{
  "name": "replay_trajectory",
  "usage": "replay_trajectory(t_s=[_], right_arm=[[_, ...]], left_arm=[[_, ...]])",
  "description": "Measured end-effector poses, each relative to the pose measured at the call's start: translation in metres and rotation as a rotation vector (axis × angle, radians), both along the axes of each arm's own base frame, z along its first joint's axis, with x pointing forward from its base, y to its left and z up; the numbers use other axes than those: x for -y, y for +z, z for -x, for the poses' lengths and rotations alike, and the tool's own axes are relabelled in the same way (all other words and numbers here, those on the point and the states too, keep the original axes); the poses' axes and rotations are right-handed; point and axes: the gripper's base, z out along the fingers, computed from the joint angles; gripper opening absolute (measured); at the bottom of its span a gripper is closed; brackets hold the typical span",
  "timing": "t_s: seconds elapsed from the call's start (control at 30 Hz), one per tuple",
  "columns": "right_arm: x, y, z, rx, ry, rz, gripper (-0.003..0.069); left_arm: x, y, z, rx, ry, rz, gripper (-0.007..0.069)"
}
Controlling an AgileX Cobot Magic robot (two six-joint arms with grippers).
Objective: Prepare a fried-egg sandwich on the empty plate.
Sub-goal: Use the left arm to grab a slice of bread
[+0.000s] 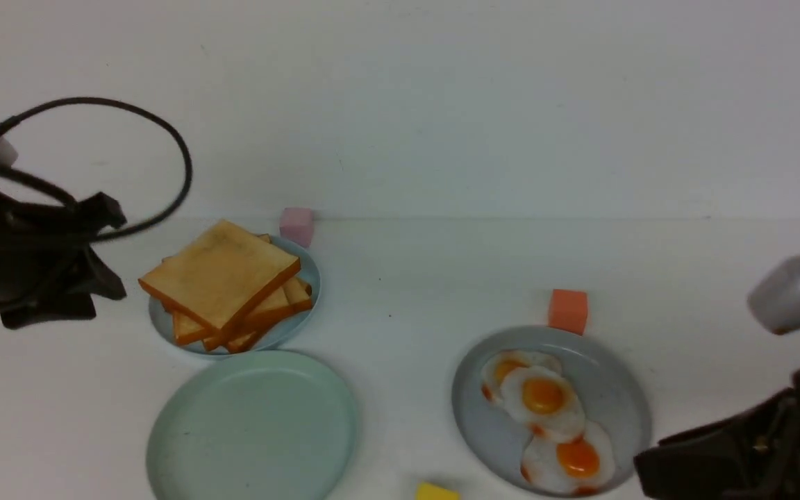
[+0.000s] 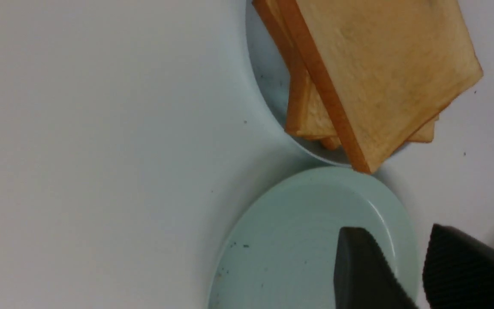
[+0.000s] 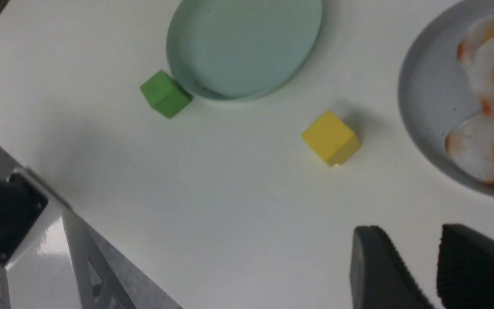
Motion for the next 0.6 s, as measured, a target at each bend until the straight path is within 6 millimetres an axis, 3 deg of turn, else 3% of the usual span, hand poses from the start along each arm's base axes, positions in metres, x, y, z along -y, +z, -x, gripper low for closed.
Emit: replay_trajectory(t_s=[0.17,0.37,0.6], right_arm=[[-0.01,0.004,-0.016,-0.01,0.041,0.027,0.024],[-0.012,0.006,-0.019,-0.014,0.047,0.024,0.024],[-0.012,0.005,-0.016,-0.036,0.059,0.026,0.024]], left_arm=[[-0.024,-0.017,-0.038,-0.017,-0.041,0.102,0.0291],[-0.036,-0.046,-0.086,0.001,-0.126,0.102,0.0402],[-0.043,-0.079,-0.116,-0.037,-0.137,0.102,0.0458]])
